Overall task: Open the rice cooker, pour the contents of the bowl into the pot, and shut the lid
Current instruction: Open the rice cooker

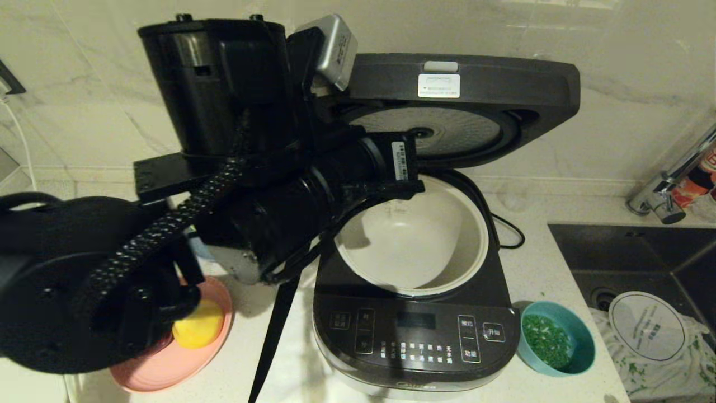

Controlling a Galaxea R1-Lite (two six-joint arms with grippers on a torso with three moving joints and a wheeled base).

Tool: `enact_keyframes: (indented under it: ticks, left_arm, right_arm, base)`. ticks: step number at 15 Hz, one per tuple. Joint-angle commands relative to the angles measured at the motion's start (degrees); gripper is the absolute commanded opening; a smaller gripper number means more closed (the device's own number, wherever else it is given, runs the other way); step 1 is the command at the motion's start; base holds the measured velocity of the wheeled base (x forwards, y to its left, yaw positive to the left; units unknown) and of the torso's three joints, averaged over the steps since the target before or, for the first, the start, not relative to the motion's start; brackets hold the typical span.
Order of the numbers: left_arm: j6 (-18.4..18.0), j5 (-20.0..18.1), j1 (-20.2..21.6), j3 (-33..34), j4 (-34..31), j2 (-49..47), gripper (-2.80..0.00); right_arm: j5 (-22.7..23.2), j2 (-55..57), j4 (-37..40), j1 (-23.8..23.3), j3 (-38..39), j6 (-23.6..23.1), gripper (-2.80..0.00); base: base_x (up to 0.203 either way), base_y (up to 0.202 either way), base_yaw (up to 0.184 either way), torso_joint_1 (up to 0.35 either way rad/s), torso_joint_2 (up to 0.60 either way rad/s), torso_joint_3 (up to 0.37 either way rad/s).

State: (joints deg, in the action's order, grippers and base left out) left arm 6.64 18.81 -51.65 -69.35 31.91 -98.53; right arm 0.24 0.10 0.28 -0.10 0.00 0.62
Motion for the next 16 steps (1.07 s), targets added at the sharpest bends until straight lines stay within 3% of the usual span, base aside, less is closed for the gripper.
enact_keyframes:
  ticks: [1,4,11,16]
  left_arm:
    - [-3.55,2.06,0.08,-2.34,6.87,-6.19,-2.8]
    - [-6.46,3.24,2.06,-5.16,10.75,-9.47,-2.8]
    - [-6.56,2.55,7.2,-17.5,11.21,-16.93,-2.8]
    - [-6.22,2.29,7.53,-17.51,11.32,-15.98,-2.8]
  right_arm:
    - [0.02,-0.01,-0.02,0.01,0.0,-0.01,-2.8]
    - [0.02,-0.01,-0.02,0.01,0.0,-0.01,-2.8]
    - [0.02,-0.01,-0.02,0.01,0.0,-0.01,-2.8]
    - [0.02,-0.01,-0.02,0.01,0.0,-0.01,-2.8]
  base:
    - [0.0,0.0,0.0,0.0,0.0,0.0]
    - [0.0,0.0,0.0,0.0,0.0,0.0]
    - [0.0,0.0,0.0,0.0,0.0,0.0]
    - [0.0,0.0,0.0,0.0,0.0,0.0]
